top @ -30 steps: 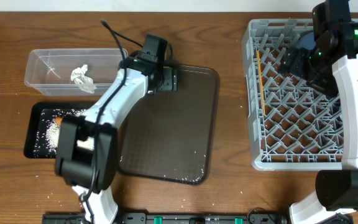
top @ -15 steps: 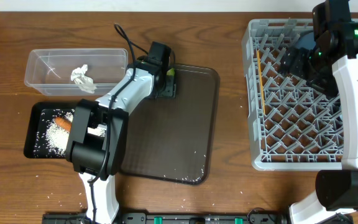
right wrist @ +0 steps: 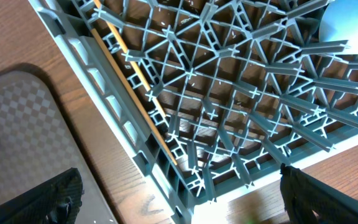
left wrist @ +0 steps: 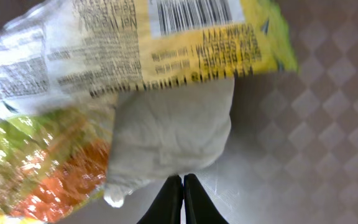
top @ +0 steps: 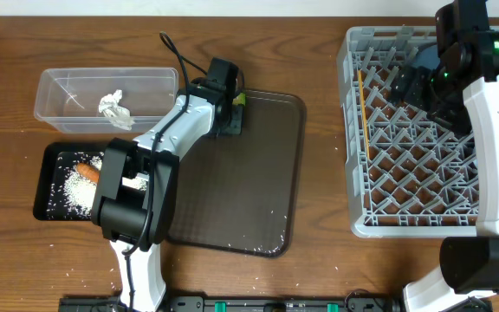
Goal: Sort waste into correct bins and load items into the dishwasher rack
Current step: 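Reach the left gripper back to the dark tray and grasp the tissue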
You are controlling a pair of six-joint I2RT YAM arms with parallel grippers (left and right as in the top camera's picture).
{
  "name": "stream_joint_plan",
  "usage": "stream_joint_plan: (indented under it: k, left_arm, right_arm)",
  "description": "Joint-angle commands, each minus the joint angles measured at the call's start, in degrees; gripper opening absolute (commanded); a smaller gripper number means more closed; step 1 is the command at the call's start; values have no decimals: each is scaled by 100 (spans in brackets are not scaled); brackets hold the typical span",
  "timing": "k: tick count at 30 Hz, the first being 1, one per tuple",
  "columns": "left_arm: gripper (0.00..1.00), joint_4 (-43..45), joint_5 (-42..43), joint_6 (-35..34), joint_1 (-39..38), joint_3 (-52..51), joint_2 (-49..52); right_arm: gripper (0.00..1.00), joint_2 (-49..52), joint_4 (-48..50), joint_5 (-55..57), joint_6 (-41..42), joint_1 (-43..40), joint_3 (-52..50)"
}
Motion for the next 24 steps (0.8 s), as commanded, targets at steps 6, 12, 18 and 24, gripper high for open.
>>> stream_joint_plan:
  k: [6,12,18,24]
  left_arm:
    - [6,-391,487,15,-273,0,-765]
    - [57,199,-227,22,-319,-2,-1233]
    - [60,350,-258,210,-197,-2,-903]
    - [61,369,-256,210,-157,-2,-345]
  right_arm:
    - [99,20,-2,98,0,37,-22]
    - [99,20,-2,98,0,37,-22]
    - [99,20,-2,98,0,37,-22]
    - [99,20,-2,98,0,37,-22]
